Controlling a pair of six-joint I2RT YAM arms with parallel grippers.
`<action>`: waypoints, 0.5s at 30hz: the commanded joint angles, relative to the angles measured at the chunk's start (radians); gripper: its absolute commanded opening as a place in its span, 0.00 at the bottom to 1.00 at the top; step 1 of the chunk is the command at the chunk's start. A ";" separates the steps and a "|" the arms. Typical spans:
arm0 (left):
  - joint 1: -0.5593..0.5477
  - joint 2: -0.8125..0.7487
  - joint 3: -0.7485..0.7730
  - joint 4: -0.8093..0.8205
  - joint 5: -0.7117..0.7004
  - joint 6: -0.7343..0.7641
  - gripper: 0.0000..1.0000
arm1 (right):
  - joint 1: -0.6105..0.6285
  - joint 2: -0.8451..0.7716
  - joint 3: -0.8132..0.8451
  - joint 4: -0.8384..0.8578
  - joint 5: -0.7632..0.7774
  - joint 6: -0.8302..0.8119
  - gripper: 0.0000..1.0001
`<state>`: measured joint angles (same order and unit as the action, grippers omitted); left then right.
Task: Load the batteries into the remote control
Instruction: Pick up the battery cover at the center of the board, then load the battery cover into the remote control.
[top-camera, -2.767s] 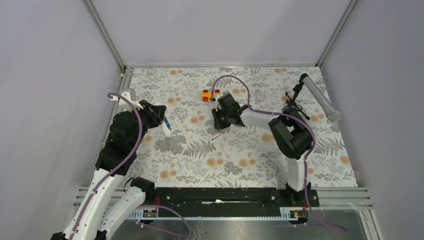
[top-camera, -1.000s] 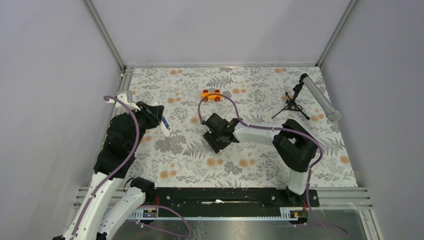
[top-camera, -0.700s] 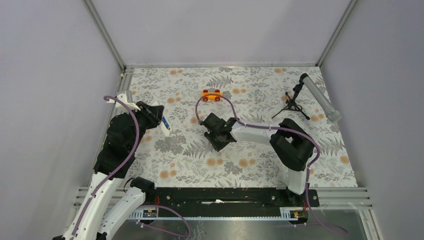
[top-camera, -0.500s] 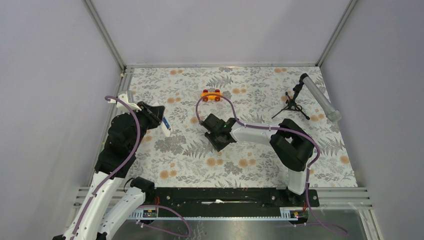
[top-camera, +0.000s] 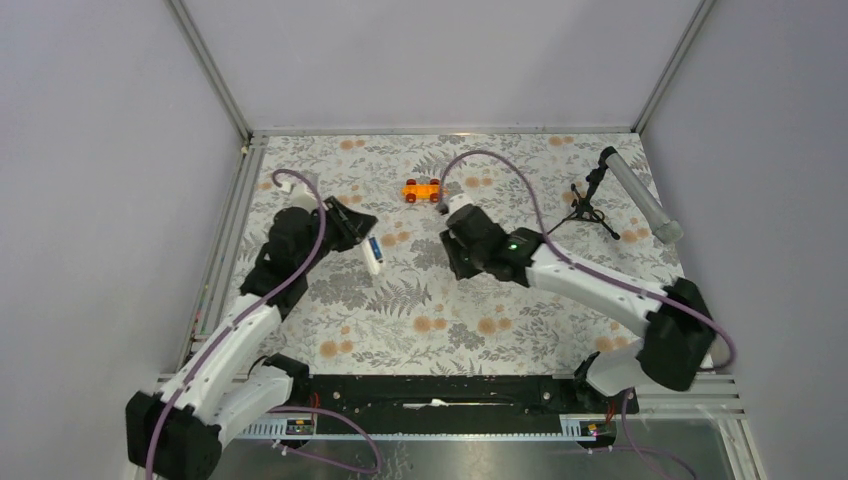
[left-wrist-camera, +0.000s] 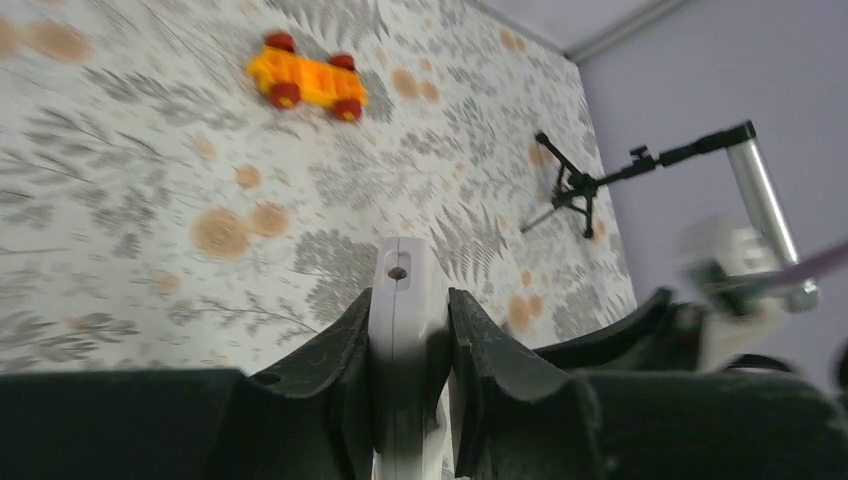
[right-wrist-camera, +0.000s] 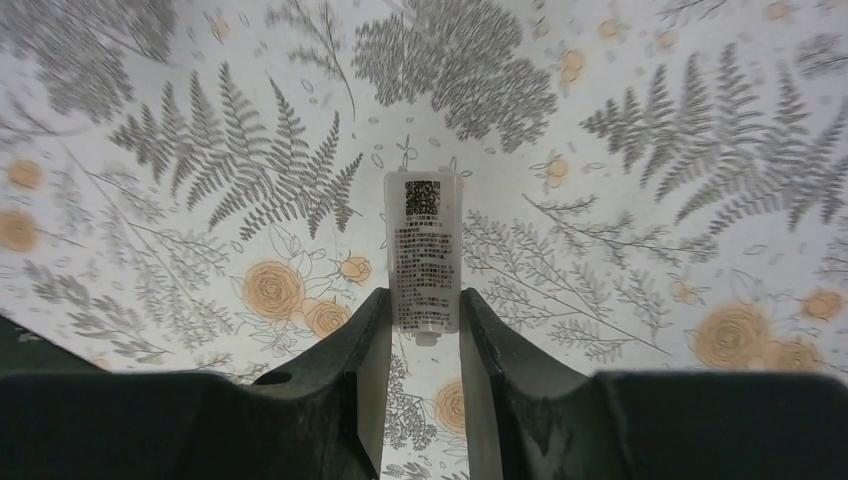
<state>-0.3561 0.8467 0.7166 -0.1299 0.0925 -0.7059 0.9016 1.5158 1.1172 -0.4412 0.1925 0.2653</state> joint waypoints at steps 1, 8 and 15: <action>-0.031 0.129 -0.090 0.419 0.209 -0.173 0.00 | -0.049 -0.162 -0.012 -0.045 -0.044 0.022 0.26; -0.170 0.380 -0.163 0.907 0.237 -0.352 0.00 | -0.056 -0.258 0.084 -0.211 -0.107 0.056 0.26; -0.251 0.571 -0.140 1.170 0.216 -0.461 0.00 | -0.058 -0.252 0.115 -0.255 -0.164 0.125 0.26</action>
<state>-0.5728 1.3643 0.5472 0.7410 0.2985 -1.0763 0.8478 1.2694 1.1816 -0.6384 0.0685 0.3386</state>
